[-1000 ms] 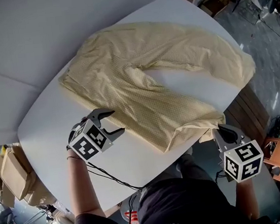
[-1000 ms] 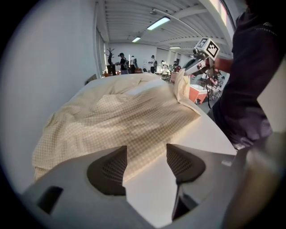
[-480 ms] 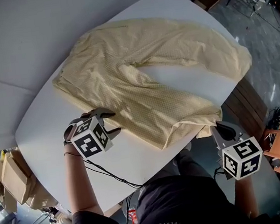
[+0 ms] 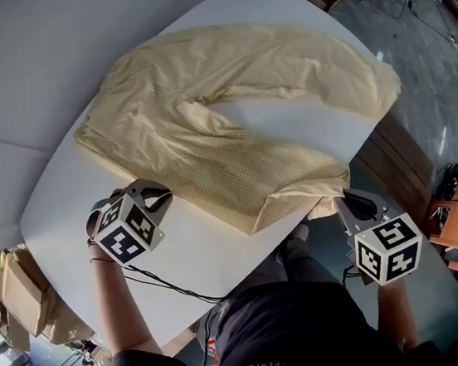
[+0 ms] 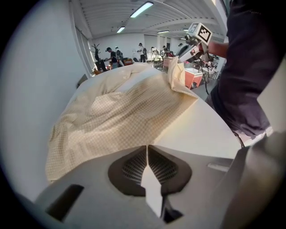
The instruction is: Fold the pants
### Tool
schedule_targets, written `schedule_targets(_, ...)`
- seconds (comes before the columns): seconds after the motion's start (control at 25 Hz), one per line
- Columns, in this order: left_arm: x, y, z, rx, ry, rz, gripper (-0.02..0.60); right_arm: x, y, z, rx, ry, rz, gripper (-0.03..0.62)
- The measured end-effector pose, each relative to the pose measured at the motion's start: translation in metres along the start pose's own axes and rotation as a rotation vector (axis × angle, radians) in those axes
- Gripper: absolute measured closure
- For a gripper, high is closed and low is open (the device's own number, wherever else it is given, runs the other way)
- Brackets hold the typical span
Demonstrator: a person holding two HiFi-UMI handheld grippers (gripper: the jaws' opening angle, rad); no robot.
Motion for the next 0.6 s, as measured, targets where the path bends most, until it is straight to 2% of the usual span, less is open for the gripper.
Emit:
schedule_targets(0.28,0.032,0.017,-0.018,0.125,0.07,0.001,0.572,-0.007,0.014,0.02,0.014,-0.024,0.048,0.589)
schedule_targets(0.44,0.049,0.02,-0.025,0.178,0.099,-0.046,0.572,-0.014,0.027,0.042,0.027,-0.034,0.072,0.589)
schedule_targets(0.6,0.076,0.027,-0.039,0.263,0.148,-0.079,0.572,-0.018,0.039,0.065,0.048,-0.044,0.105,0.589)
Point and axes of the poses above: the fingertips, and each gripper's own axes: y backward along the fingers, z to its right, x out of its top, the point moved 3 cm from there along y, backward along the fingers, and after that the axes turned 1 degree about y, right-handed, at the moved point
